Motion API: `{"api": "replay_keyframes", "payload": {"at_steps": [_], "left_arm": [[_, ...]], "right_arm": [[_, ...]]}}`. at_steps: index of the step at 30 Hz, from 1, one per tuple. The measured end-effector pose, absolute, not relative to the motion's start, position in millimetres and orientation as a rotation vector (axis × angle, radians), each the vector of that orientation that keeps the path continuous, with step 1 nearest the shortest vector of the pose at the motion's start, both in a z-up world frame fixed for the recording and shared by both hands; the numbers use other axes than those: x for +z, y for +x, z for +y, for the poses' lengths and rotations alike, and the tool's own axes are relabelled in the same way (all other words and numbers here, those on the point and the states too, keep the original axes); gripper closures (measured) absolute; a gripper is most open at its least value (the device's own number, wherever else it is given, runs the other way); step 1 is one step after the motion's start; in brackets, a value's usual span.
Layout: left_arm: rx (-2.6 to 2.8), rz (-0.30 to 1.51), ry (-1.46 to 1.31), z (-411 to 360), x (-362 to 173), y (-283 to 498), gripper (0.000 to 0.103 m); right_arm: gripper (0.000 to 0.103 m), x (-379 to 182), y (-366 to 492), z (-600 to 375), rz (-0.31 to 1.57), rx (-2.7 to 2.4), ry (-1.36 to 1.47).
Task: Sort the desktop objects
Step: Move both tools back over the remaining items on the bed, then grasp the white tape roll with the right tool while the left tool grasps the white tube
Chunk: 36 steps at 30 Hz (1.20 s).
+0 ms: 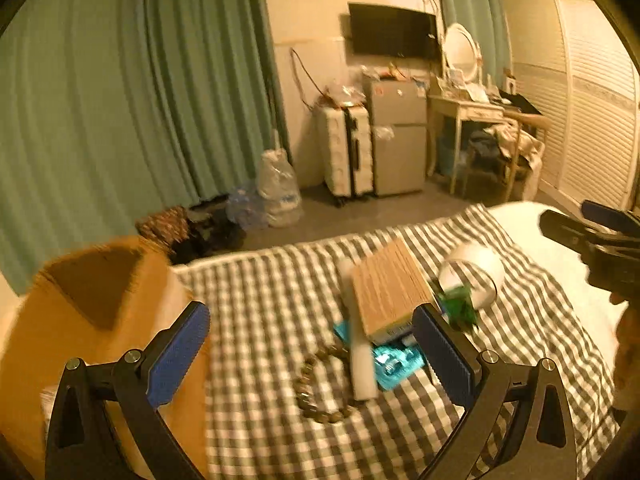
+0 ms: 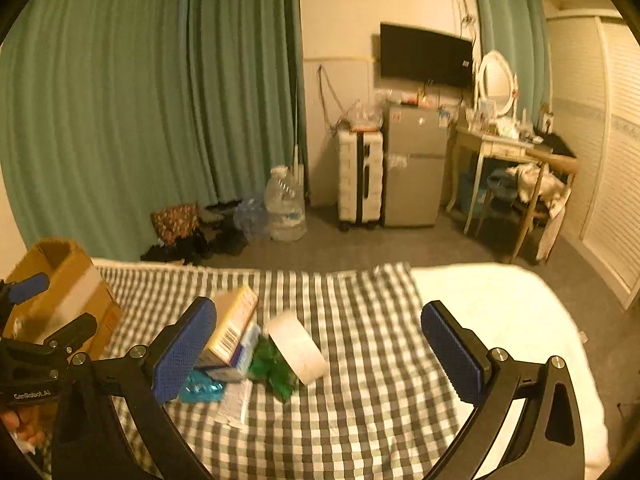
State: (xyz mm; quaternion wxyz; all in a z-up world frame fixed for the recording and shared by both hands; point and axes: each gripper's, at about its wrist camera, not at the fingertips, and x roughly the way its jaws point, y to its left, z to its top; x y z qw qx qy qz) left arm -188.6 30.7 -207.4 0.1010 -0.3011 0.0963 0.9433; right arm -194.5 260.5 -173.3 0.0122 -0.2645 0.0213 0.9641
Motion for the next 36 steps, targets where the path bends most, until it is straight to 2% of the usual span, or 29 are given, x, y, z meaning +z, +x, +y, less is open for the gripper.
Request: {"api": "replay_keyframes", "payload": {"at_steps": [6,8,13,17,20,25,28,30,32,33,35,36], "left_arm": [[2.747,0.281,-0.983,41,-246,-202,0.000],[2.740,0.234,-1.035,40,-260,-210,0.000],[2.741,0.266,-1.136,43,-281,-223,0.001],[2.719,0.281,-1.176,47,-292,-227,0.009],[2.704,0.314,-1.203,50,-302,-229,0.011],[2.669,0.300,-1.206,53,-304,-226,0.028],[2.642,0.281,-1.203,53,-303,-225,0.045],[2.615,0.256,-1.212,53,-303,-226,0.070],[2.591,0.233,-1.223,53,-303,-228,0.082],[2.578,0.216,-1.227,53,-301,-229,0.084],[2.577,0.197,-1.228,52,-300,-230,0.085],[2.576,0.188,-1.229,51,-299,-231,0.086]], "right_arm": [[0.002,-211,-219,272,0.154,2.972,-0.934],[0.003,-220,-225,270,0.126,2.968,-0.960],[0.009,-243,-241,269,0.093,2.924,-1.059],[0.009,-254,-249,269,0.109,2.945,-1.088],[0.010,-258,-251,267,0.119,2.971,-1.101],[0.009,-261,-250,250,0.071,3.006,-1.110],[0.010,-261,-249,247,0.073,3.021,-1.101],[0.010,-261,-248,247,0.091,3.022,-1.103],[0.010,-264,-251,246,0.087,3.012,-1.132],[0.010,-267,-252,247,0.079,2.996,-1.157],[0.024,-272,-253,249,0.097,2.977,-1.192],[0.046,-275,-254,251,0.109,2.957,-1.219]]}}
